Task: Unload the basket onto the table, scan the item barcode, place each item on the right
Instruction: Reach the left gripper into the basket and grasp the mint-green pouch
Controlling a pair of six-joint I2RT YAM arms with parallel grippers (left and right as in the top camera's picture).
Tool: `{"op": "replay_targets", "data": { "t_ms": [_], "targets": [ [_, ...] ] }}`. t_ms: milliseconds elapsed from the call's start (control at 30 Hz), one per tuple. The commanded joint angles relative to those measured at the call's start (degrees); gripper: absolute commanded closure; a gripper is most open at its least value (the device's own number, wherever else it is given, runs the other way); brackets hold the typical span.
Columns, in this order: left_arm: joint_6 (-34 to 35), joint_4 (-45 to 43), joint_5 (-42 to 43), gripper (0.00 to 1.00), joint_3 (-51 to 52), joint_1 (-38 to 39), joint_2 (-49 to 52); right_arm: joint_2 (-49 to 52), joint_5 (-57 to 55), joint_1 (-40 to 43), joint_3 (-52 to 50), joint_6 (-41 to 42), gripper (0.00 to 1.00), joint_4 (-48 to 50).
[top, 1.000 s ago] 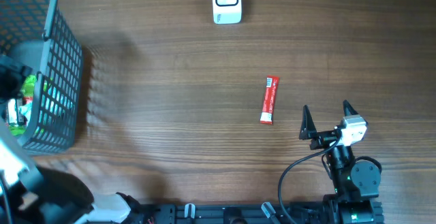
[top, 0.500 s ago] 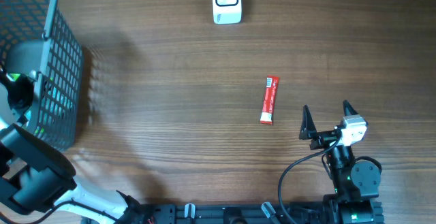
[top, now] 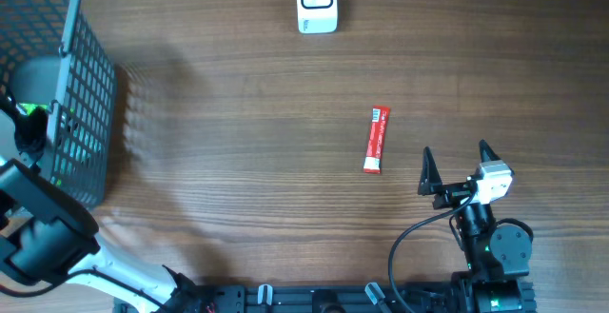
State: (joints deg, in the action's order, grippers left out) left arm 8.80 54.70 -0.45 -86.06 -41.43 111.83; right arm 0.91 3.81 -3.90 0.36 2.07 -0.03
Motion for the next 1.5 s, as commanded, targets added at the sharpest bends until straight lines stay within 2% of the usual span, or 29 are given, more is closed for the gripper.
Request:
{"op": "replay_targets", "data": {
  "t_ms": [0, 133, 167, 333, 400, 433, 533, 833, 1033, 1200, 1333, 1467],
  "targets": [
    [-1.11, -0.39, -0.70, 0.00, 0.37, -0.48, 2.29, -0.09, -0.37, 0.22, -0.07, -0.55, 0.00, 0.13],
    [-0.70, -0.72, -0.68, 0.00, 0.37, -0.48, 2.93, -0.09, -0.37, 0.22, -0.07, -0.55, 0.00, 0.13],
    [-0.66, -0.72, -0.39, 0.03, 0.37, -0.48, 2.93, -0.09, -0.37, 0.22, -0.07, -0.55, 0.00, 0.13],
    [-0.66, -0.70, 1.03, 0.37, 0.35, -0.48, 2.93, -0.09, -0.37, 0.22, -0.07, -0.57, 0.00, 0.13],
    [-0.66, -0.70, 1.03, 0.66, 0.35, -0.48, 2.93, -0.09, -0.37, 0.22, -0.07, -0.55, 0.00, 0.13],
    [-0.66, -0.70, 1.03, 0.69, 0.33, -0.48, 2.89, -0.09, -0.37, 0.22, -0.07, -0.52, 0.00, 0.13],
    [-0.66, -0.68, 1.03, 0.71, 0.02, -0.48, 2.36, -0.09, -0.37, 0.22, -0.07, -0.55, 0.00, 0.13],
    [1.18, 1.18, 1.03, 0.68, -3.78, -0.48, -4.17, -0.09, -0.37, 0.22, -0.07, -0.55, 0.00, 0.13],
    [4.13, 0.79, 1.01, 0.69, -6.36, -0.48, -12.11, -0.09, -0.37, 0.22, -0.07, -0.55, 0.00, 0.13],
    [9.20, 0.68, 1.70, 0.70, -9.81, -0.46, -21.49, -0.09, -0.37, 0.22, -0.07, -0.55, 0.00, 0.13],
    [10.16, -0.74, 9.31, 0.70, -10.29, -0.46, -29.33, -0.09, -0.37, 0.22, -0.07, -0.55, 0.00, 0.13],
    [11.65, -0.57, 24.55, 0.68, -10.27, -0.07, -39.06, -0.09, -0.37, 0.22, -0.07, -0.55, 0.00, 0.13]
  ]
}}
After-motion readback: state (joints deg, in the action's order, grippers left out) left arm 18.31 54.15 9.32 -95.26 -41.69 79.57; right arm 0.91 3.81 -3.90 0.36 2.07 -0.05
